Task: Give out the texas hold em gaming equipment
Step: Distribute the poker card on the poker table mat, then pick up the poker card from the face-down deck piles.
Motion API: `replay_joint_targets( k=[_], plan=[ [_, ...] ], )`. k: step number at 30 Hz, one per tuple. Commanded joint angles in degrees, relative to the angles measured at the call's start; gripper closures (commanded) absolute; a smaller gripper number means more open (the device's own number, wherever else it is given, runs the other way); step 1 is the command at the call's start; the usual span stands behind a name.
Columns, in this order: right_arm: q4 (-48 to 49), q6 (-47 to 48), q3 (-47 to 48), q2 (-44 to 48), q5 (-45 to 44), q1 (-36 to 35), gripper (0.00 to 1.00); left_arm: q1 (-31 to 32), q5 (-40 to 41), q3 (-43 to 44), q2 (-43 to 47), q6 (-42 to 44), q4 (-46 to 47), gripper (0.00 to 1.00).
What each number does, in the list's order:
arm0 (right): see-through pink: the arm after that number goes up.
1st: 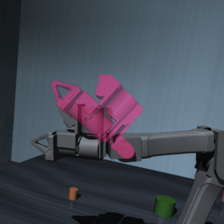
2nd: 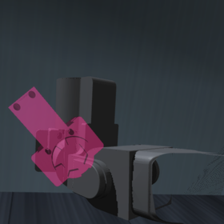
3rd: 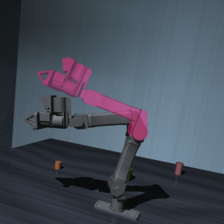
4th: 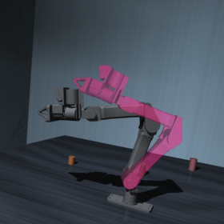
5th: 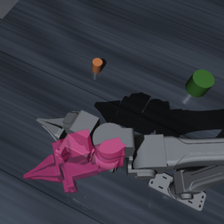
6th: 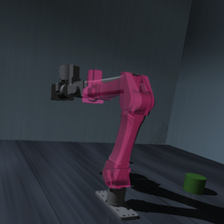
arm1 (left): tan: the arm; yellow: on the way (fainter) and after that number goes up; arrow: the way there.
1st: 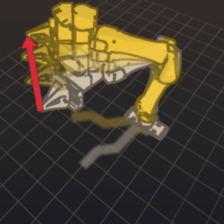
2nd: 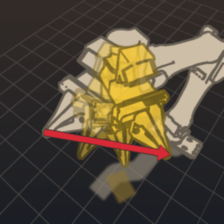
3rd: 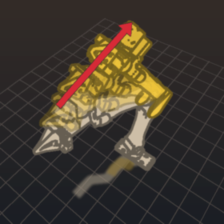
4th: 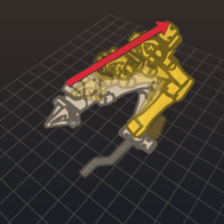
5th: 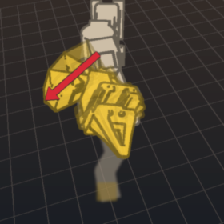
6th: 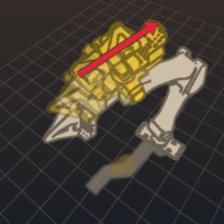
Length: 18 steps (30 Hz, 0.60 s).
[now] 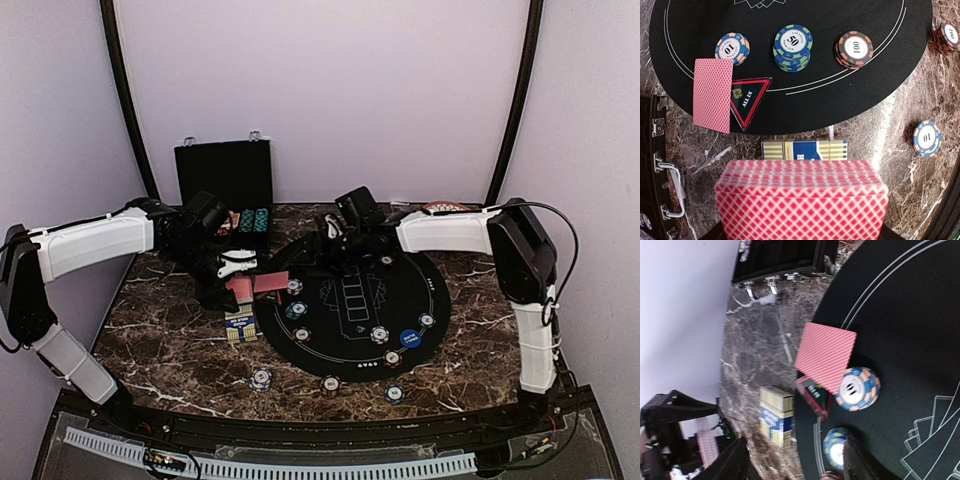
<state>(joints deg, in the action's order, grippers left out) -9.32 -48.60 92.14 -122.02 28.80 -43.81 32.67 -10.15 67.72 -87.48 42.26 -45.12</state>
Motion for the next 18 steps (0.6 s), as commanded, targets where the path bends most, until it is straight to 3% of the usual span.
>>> replay_joint_targets(
  k=[1,7,18],
  plan=[
    [17.59,-7.28,-7.88,4.26,6.23,-2.13,0.26,-0.24,-2.04,2.48,0.68,-1.00,-0.64,0.68],
    [31.36,-16.00,-11.81,3.03,11.16,-4.76,0.22,-0.23,-3.03,3.91,-0.75,-1.59,-0.64,0.68],
    [38.57,-21.27,-9.61,-1.30,14.81,-6.68,0.20,-0.23,-3.78,5.67,-1.37,-1.96,-1.17,0.69]
  ],
)
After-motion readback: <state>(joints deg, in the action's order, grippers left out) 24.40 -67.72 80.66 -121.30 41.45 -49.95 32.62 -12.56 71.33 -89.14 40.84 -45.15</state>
